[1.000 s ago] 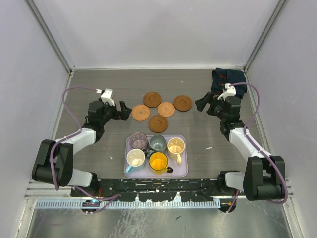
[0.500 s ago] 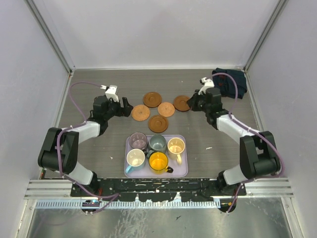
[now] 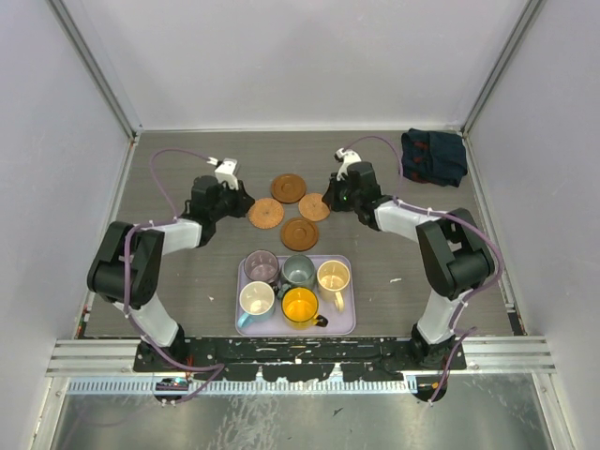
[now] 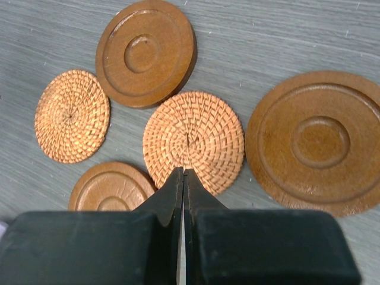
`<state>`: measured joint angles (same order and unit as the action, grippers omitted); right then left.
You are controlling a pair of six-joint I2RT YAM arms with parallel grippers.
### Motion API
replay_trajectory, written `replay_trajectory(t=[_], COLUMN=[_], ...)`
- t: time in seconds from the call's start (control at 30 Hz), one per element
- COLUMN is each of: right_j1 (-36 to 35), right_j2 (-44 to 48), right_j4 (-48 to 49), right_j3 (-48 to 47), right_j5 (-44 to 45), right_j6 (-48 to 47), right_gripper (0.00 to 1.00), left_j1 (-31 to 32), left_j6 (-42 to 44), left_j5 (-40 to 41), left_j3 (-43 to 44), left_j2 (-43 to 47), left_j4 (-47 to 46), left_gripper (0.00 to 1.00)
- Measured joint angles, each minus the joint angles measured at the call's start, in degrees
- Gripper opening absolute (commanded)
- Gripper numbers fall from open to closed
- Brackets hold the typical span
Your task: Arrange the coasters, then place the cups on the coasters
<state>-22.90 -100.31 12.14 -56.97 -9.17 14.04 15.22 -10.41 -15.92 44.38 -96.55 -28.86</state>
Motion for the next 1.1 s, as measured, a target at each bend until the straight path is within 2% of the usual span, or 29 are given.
replay_trajectory(t=[0.03,0.13,0.5,0.8,1.1], right_j1=[-0.1,-0.2,-0.7,-2.5,-4.0], right_j2=[-1.0,-3.4,-6.7,-8.7,-9.6], right_j4=[-0.1,-0.2,-1.2,-2.3,-4.7], right_j3=[-0.9,-2.9,-4.7,-7.8,-8.4], right_j5=[-0.2,-0.3,-1.4,-1.4,-0.3], right_j6=[0.0,0.0,0.3,0.2,0.2], right_gripper=[0.03,0.01,0.01,0.01,0.01], left_j1=[0.0,0.0,0.3,2.2,6.1], left_j6=[-0.1,-0.1,-1.2,-1.8,-0.9], left_j5=[-0.2,-1.2,-4.9,-3.2,-1.9], left_j3=[0.6,2.3,4.2,16.5,20.9], left_j2=[-0.4,-1.6,-4.2,-6.9,-9.7], left_j4=[0.1,0.1,3.5,20.6,29.9], left_gripper=[0.13,0.0,0.0,0.0,0.0])
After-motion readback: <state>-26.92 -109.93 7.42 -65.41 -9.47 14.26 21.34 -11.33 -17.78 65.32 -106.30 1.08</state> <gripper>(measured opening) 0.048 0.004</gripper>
